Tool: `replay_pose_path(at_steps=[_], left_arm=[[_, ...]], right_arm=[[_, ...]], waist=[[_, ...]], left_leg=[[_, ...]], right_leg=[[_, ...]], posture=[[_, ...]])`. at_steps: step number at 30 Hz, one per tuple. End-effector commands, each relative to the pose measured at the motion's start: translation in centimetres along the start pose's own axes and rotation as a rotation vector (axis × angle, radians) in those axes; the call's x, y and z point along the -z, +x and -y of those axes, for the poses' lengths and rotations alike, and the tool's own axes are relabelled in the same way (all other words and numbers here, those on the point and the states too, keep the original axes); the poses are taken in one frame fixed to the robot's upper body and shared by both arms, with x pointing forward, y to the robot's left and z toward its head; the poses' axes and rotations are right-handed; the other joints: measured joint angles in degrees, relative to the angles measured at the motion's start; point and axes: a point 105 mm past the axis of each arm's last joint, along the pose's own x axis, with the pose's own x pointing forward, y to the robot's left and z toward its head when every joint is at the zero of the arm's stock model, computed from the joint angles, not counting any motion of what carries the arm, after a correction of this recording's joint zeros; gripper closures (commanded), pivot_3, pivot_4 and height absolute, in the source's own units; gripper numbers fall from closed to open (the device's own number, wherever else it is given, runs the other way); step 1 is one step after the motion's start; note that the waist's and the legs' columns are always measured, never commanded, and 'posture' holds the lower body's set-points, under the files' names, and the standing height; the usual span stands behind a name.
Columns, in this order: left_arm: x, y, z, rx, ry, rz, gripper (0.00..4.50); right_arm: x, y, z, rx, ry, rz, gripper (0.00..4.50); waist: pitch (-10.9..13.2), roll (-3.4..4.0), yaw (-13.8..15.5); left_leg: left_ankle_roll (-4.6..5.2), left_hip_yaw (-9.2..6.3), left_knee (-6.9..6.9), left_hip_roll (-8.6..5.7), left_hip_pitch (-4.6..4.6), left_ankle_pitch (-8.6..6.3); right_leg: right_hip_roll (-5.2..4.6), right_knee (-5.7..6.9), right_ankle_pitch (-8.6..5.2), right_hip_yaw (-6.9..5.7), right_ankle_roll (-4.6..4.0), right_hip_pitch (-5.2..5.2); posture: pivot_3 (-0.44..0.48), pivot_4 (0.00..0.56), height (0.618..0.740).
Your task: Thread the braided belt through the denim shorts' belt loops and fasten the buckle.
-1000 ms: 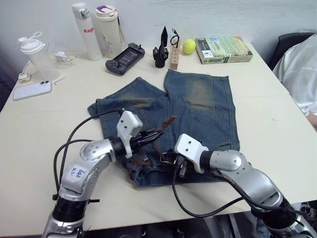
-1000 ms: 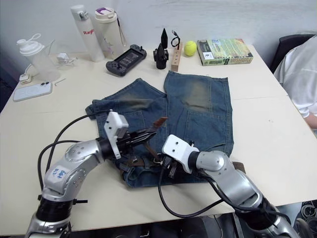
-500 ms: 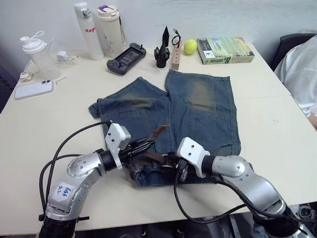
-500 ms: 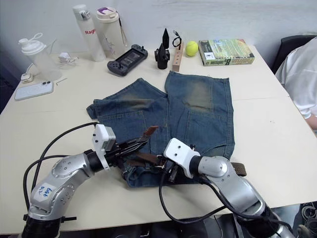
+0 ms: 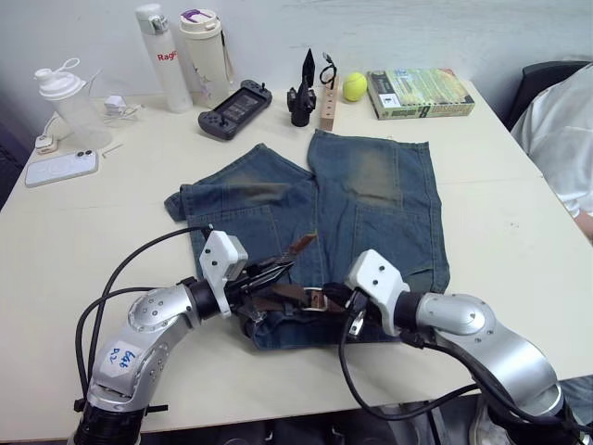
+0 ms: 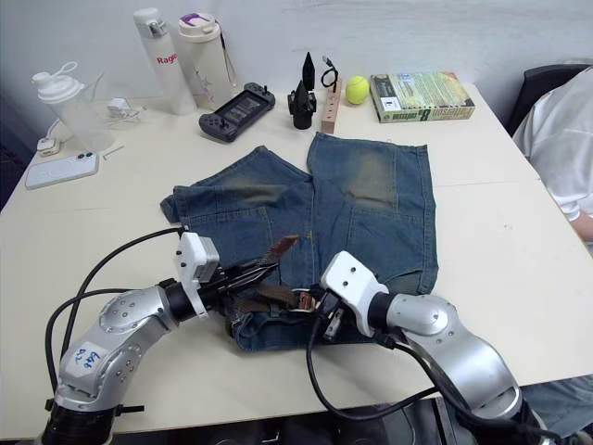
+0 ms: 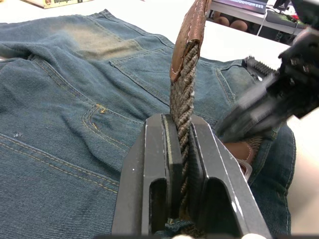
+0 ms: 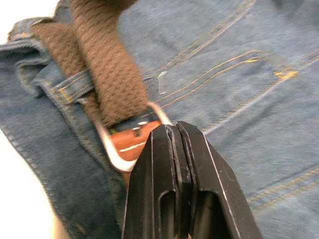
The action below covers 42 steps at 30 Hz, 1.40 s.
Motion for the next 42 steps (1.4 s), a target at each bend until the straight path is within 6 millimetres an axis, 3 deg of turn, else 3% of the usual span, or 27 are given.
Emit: replay_pose_path(at_steps=[1,13,19,29,38,42], left_arm=[[-0.9,-0.1,0.1,0.005,0.041,0.021,4.32],[-0.8,-0.1,-0.1,-0.004,0.051,0.011,4.32],[-0.8,0.0,0.0,0.005,0.055,0.007,4.32],[-0.6,-0.4,0.2,0.014,0.066,-0.010,4.32],[-0.8,-0.2,0.2,0.043,0.101,-0.014,4.32],[-1.0,0.0,0.4,0.075,0.122,-0.016,4.32]], right_arm=[[-0.4,0.2,-0.1,0.004,-0.037,0.011,4.47],[-0.9,1.8,-1.2,-0.064,-0.105,0.007,4.47],[1.0,2.7,-1.2,-0.082,-0.119,-0.110,4.47],[0.2,2.0,-0.7,-0.058,-0.125,-0.088,4.47],[1.0,2.2,0.0,-0.041,-0.084,-0.155,4.47],[2.3,2.8,-1.4,-0.139,-0.052,-0.259,4.47]], waist=[[0.00,0.00,0.00],[0.00,0.00,-0.14],[0.00,0.00,-0.15],[0.00,0.00,-0.07],[0.00,0.00,-0.08],[0.00,0.00,-0.14]], left_leg=[[0.00,0.00,0.00,-0.01,0.00,0.00],[-0.01,0.00,-0.01,-0.01,0.00,0.00],[-0.01,0.01,-0.01,0.00,0.00,0.00],[-0.02,0.00,-0.01,0.00,0.00,-0.01],[-0.02,0.00,-0.01,0.00,0.00,-0.01],[-0.02,0.00,-0.01,0.00,0.02,-0.01]], right_leg=[[0.00,0.01,0.00,0.00,0.00,0.00],[0.00,0.00,0.00,0.00,0.00,-0.02],[0.01,0.01,0.00,-0.03,0.00,-0.03],[-0.01,-0.07,0.00,0.00,0.00,-0.03],[-0.03,-0.10,0.00,0.01,0.00,-0.03],[-0.03,-0.10,0.00,0.03,0.00,-0.03]], posture=[[0.000,0.150,0.717],[0.000,0.150,0.717],[0.000,0.150,0.717],[0.000,0.150,0.717],[0.000,0.150,0.717],[0.000,0.150,0.717]])
